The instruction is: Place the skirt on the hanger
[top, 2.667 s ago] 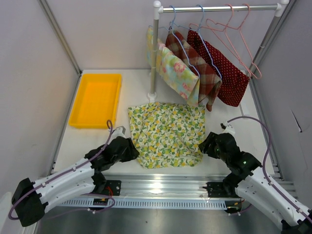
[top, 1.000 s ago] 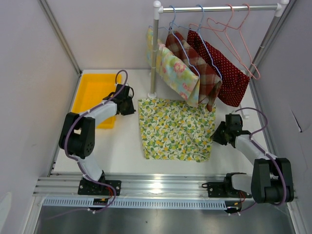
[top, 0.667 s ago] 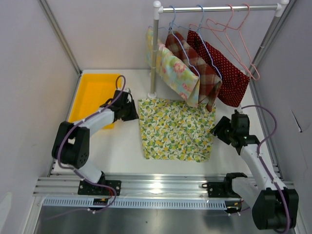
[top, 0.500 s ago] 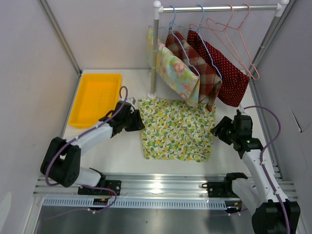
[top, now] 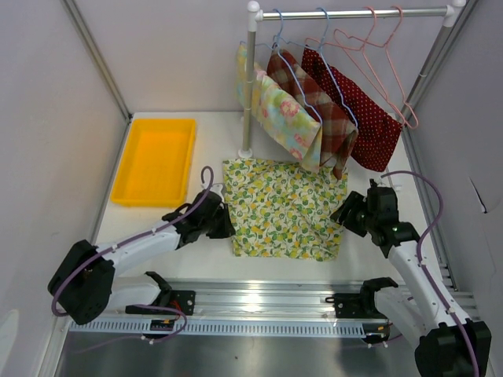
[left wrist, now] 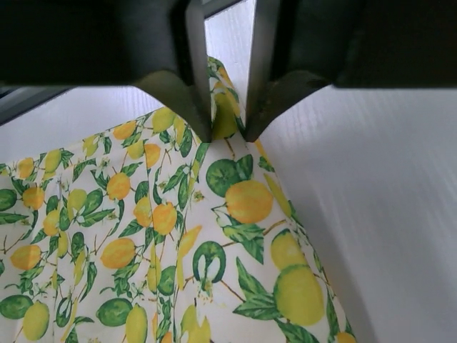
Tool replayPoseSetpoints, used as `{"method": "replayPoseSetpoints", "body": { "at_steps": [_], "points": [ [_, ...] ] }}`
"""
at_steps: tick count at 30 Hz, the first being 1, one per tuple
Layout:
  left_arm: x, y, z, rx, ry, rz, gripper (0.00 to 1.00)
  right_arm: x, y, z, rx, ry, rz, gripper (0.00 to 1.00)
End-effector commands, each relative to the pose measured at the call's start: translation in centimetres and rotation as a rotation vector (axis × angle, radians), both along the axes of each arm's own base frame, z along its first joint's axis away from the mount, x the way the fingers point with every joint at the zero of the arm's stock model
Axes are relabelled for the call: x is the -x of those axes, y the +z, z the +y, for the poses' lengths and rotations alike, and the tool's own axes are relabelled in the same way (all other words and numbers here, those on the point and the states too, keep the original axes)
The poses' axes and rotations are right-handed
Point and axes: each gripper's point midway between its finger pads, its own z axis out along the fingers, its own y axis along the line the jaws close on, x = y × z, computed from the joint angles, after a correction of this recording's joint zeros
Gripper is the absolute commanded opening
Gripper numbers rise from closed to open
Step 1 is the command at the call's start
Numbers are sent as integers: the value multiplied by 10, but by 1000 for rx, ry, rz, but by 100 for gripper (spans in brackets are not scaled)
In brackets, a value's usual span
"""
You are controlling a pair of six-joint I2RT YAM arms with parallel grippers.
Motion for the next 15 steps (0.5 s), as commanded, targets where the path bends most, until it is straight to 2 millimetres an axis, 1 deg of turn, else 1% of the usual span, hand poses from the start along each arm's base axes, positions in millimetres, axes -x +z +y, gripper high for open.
{"method": "replayPoseSetpoints", "body": {
  "at_steps": [1,2,3,4,5,6,8,9,10,11,13,14,15],
  "points": [
    [-1,8,5,4,27,-37,19,-3,4,0,2,-18,-11,58],
    [3,5,8,-6,26,-26,14,-3,3,0,2,-17,-11,58],
    [5,3,9,-8,26,-20,5,-3,3,0,3,-17,-10,58],
    [6,2,10,-12,26,-16,0,-3,3,0,4,-20,-10,58],
    [5,-3,17,-40,51,-15,0,-3,3,-1,5,-21,-10,58],
    [9,-10,21,-53,58,3,0,-2,2,-2,11,-22,-8,58],
    [8,-17,26,-56,91,30,0,-2,3,-2,12,-24,-12,58],
    [8,-20,27,-46,100,38,0,-1,3,-2,14,-20,-11,58],
    [15,-25,26,-21,94,70,0,-1,3,-2,11,-17,-12,58],
    [16,-31,31,-8,121,92,0,0,2,-2,15,-12,-10,58],
    [16,-35,33,19,136,103,0,2,-1,-4,24,-14,-2,58],
    [13,-36,38,29,159,109,0,4,-3,-5,25,-15,3,58],
    [15,-40,40,34,162,121,0,4,-3,-5,23,-15,3,58]
  ]
}}
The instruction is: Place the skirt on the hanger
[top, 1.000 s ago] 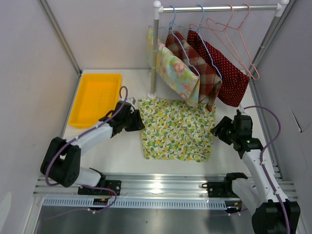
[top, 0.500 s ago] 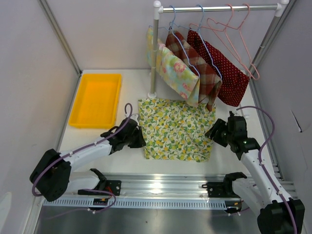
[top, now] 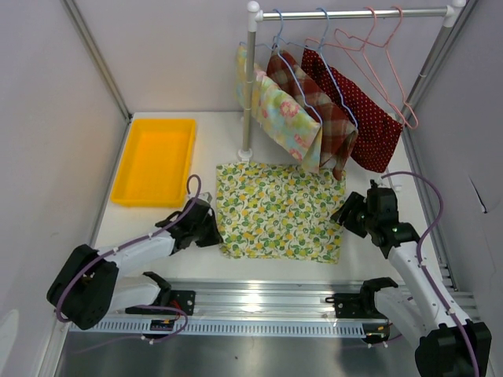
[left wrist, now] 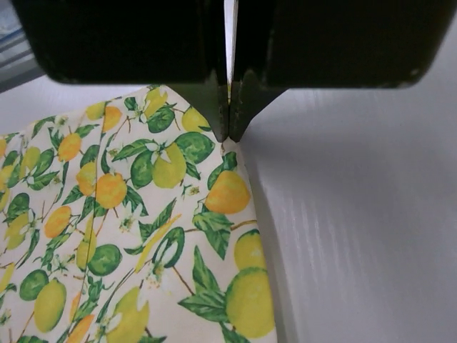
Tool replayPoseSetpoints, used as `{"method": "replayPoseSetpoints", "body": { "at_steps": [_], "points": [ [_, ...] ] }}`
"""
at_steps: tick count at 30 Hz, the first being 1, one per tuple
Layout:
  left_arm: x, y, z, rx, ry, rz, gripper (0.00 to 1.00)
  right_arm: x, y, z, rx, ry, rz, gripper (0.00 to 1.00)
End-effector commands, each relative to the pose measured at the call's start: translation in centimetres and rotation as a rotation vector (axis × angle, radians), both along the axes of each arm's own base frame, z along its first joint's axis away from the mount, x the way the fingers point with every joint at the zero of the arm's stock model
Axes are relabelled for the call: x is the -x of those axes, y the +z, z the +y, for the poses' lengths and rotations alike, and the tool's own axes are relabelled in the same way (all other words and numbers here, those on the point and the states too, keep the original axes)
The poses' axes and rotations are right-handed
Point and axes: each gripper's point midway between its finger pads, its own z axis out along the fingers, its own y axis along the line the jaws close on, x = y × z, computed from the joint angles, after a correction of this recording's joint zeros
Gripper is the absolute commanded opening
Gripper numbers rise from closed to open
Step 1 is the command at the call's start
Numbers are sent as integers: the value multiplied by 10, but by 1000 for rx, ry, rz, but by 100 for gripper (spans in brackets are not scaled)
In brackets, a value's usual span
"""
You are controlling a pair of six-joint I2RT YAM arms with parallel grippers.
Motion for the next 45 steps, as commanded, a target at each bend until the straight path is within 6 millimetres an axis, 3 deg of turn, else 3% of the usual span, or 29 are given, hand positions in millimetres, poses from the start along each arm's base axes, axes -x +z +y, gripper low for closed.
{"method": "replayPoseSetpoints", "body": {
  "at_steps": [1,3,6,8,9,11,12,13,15,16,18,19,20,22,23,24,26,28,29,32,36,40,45],
  "points": [
    [-1,-4,3,51,36,25,0,3,-1,-4,12,-4,-2,58],
    [-5,-2,9,42,49,17,3,1,7,-3,-2,-4,-25,58],
    [-15,11,7,58,37,-10,25,-4,27,-3,-5,3,-60,59],
    [-17,22,3,68,10,-28,31,-7,44,-3,-3,11,-77,59],
    [-19,30,1,78,-1,-50,40,-14,68,-1,-7,17,-131,60],
    [-25,48,0,73,-25,-84,46,-21,93,-2,14,41,-183,63],
    [-25,53,1,72,-32,-95,50,-30,127,1,9,64,-249,63],
    [-32,75,-2,86,-47,-154,52,-34,144,1,29,88,-283,63],
    [-30,86,2,71,-54,-169,55,-44,178,2,48,116,-351,63],
    [-33,101,0,78,-72,-211,56,-55,214,-1,65,110,-421,63],
    [-35,123,-1,86,-87,-246,57,-70,247,-12,133,98,-496,64],
    [-34,133,0,87,-103,-277,56,-82,278,-16,151,87,-553,65],
    [-38,150,-2,98,-110,-316,57,-90,293,-22,177,86,-586,66],
    [-33,158,1,87,-127,-326,57,-108,320,-46,191,43,-637,66],
    [-33,166,2,91,-131,-351,57,-125,342,-55,196,27,-689,66],
    [-35,181,1,102,-136,-384,57,-135,351,-75,202,-14,-708,66],
    [-34,193,-2,120,-155,-409,58,-161,371,-89,182,-26,-769,65],
    [-34,207,-5,141,-169,-437,58,-177,381,-107,141,-57,-812,66],
    [-33,209,-7,149,-185,-438,58,-192,389,-107,112,-19,-865,66],
    [-32,222,-9,160,-205,-464,58,-211,402,-113,111,-6,-921,67],
    [-28,227,-11,176,-231,-477,58,-245,403,-120,130,26,-946,67],
    [-25,228,-13,181,-251,-480,58,-262,406,-113,155,59,-973,67],
    [-22,229,-13,188,-258,-486,58,-277,410,-88,223,85,-1001,68]
  ]
}}
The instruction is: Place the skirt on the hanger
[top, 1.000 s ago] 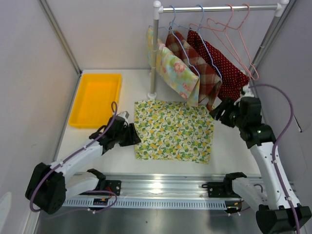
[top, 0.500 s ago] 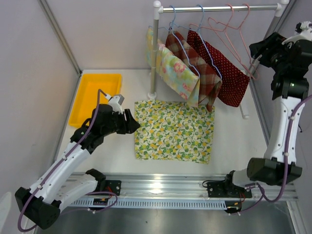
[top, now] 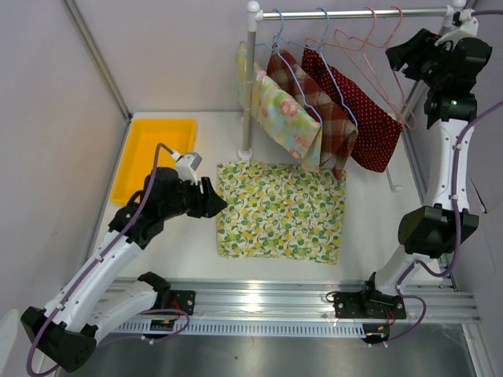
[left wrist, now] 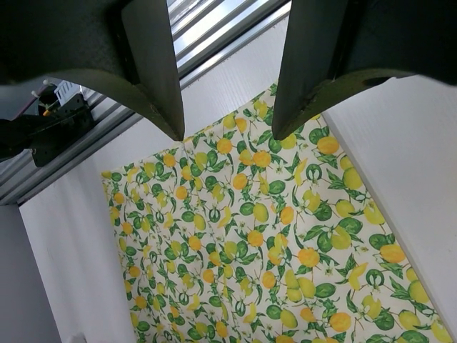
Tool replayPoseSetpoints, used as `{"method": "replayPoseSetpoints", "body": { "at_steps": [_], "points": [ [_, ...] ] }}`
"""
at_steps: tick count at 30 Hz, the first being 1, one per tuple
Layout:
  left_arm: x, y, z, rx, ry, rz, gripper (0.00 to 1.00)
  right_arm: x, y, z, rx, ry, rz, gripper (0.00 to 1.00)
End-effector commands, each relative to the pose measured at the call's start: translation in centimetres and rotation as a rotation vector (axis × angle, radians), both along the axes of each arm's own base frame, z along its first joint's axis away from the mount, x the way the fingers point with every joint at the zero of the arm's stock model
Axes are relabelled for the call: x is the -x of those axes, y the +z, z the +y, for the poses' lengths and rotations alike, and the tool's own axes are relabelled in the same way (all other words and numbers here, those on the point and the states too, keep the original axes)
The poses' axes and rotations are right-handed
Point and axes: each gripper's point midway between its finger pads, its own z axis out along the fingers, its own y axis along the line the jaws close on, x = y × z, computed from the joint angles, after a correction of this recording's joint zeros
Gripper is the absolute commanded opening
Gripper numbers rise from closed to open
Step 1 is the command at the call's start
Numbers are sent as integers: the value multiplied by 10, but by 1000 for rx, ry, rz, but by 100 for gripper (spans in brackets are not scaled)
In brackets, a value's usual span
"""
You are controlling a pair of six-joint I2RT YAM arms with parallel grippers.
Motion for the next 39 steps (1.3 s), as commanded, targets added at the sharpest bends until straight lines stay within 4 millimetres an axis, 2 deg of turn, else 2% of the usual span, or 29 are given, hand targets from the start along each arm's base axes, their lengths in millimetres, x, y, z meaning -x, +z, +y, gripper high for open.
{"method": "replayPoseSetpoints", "body": {
  "at_steps": [1,3,6,11,18,26,29,36,39],
  "points": [
    [2,20,-1,24,-29,-57,58,2,47,22,103,-1,-153,69],
    [3,19,-1,24,-33,-53,58,-6,45,33,136,-6,-156,69],
    [5,18,0,20,-33,-53,58,-19,41,38,148,-20,-151,69],
    [8,18,4,9,-27,-53,58,-41,36,31,152,-90,-160,68],
    [9,21,7,-5,-24,-61,58,-53,23,29,161,-102,-142,60],
    [8,16,7,-12,-22,-46,57,-58,22,25,163,-114,-155,56],
    [8,13,6,-8,-20,-37,57,-57,25,22,164,-124,-162,48],
    [7,14,4,-2,-24,-32,57,-50,31,14,159,-146,-167,10],
    [7,14,3,-1,-25,-32,57,-45,38,12,157,-146,-182,2]
  ]
}}
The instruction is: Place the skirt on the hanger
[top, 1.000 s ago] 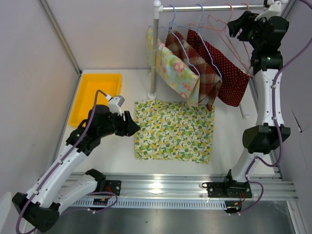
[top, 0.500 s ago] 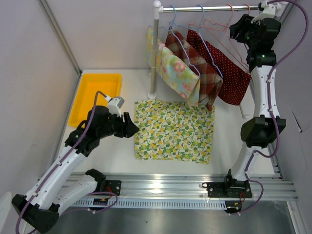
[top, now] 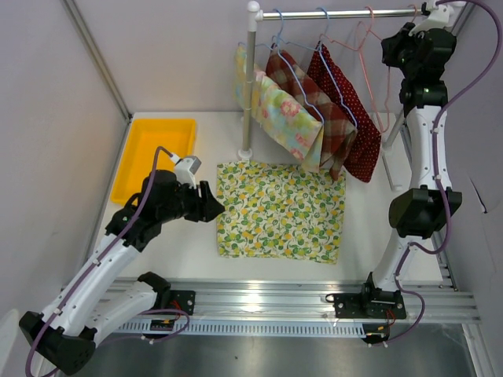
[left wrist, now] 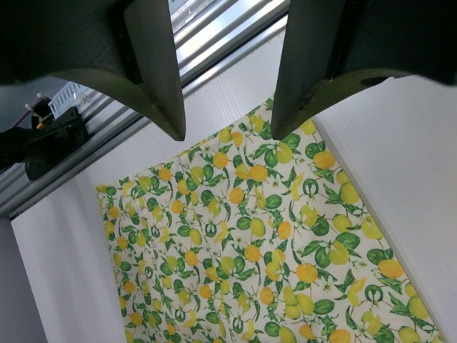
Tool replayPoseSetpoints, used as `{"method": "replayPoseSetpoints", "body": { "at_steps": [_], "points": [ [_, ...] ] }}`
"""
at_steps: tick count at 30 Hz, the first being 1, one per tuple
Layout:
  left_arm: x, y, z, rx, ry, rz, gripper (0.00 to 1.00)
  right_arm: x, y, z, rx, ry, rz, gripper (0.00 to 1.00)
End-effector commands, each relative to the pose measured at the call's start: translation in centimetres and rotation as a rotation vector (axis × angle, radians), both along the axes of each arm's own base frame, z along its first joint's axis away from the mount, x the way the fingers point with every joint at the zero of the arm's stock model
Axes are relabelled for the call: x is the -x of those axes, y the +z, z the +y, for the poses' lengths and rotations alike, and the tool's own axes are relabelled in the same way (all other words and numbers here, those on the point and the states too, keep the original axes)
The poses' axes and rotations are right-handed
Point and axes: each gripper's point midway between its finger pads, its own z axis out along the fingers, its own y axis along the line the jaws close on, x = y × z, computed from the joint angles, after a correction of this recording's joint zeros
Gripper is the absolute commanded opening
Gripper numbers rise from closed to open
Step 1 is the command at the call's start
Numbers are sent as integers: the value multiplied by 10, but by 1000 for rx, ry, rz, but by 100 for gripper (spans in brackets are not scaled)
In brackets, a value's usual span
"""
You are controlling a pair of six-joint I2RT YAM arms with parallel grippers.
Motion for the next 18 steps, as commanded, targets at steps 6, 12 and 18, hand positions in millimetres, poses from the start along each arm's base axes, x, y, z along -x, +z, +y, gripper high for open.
{"method": "replayPoseSetpoints", "body": {
  "at_steps": [6,12,18],
  "points": [
    [-5,16,-2,26,-6,-41,56,32,64,-11,28,-33,-152,0],
    [-5,17,-3,26,-9,-44,56,48,83,-17,58,-69,-176,0],
    [-7,15,-7,37,-17,-39,56,76,86,-9,86,-109,-182,0]
  ]
}}
